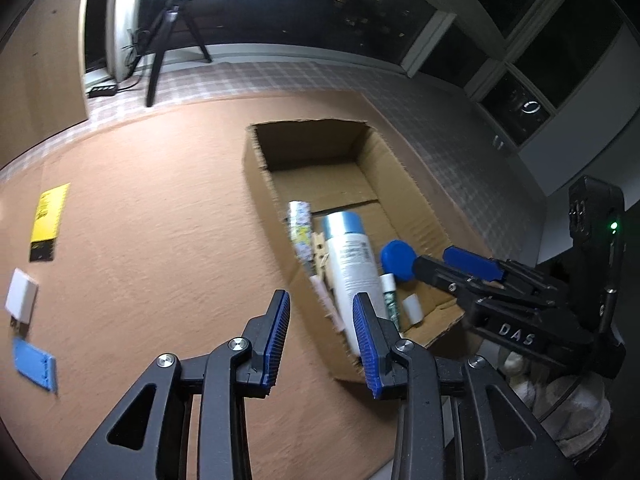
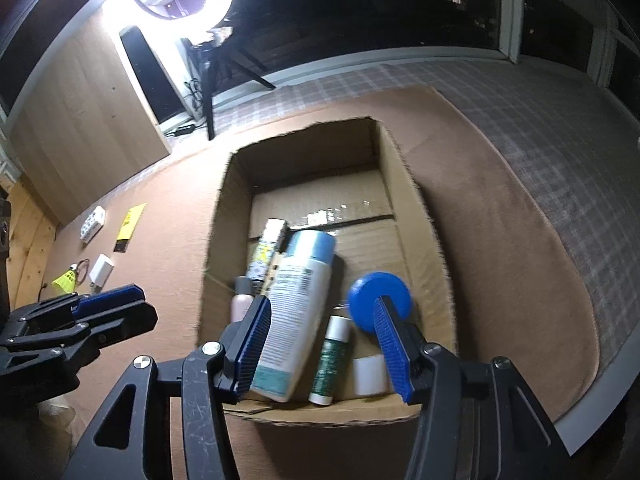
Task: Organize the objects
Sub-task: 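Open both tools to release pink bottle and blue disc in the box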
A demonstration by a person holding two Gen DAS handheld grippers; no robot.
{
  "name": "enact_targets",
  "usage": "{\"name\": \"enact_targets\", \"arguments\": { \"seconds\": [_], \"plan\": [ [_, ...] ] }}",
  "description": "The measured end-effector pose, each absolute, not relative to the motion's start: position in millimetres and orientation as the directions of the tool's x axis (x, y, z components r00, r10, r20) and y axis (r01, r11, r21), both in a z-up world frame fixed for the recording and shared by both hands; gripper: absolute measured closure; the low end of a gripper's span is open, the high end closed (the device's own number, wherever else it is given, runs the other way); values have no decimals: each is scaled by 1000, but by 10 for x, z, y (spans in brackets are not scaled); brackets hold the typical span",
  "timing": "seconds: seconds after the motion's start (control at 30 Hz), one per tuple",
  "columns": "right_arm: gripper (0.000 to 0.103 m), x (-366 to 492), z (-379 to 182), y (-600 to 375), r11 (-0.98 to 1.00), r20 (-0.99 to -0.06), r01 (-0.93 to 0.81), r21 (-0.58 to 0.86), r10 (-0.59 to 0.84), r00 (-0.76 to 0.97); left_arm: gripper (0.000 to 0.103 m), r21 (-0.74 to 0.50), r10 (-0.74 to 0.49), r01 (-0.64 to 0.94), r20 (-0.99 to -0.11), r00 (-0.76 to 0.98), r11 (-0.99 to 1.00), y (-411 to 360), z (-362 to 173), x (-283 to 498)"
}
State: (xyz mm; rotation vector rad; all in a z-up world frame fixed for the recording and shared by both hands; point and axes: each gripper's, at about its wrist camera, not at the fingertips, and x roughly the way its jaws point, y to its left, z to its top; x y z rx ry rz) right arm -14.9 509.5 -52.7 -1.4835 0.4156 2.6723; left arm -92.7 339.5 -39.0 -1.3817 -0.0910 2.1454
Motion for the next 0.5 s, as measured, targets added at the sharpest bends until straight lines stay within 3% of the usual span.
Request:
{"name": "enact_targets", "arguments": {
  "seconds": [0.5],
  "plan": [
    [53,-452,-432,4084,-969,-819,63,237,-234,-524,68,-315,373,-204,-836,-402,-927,1975,-456,-669]
  ]
}}
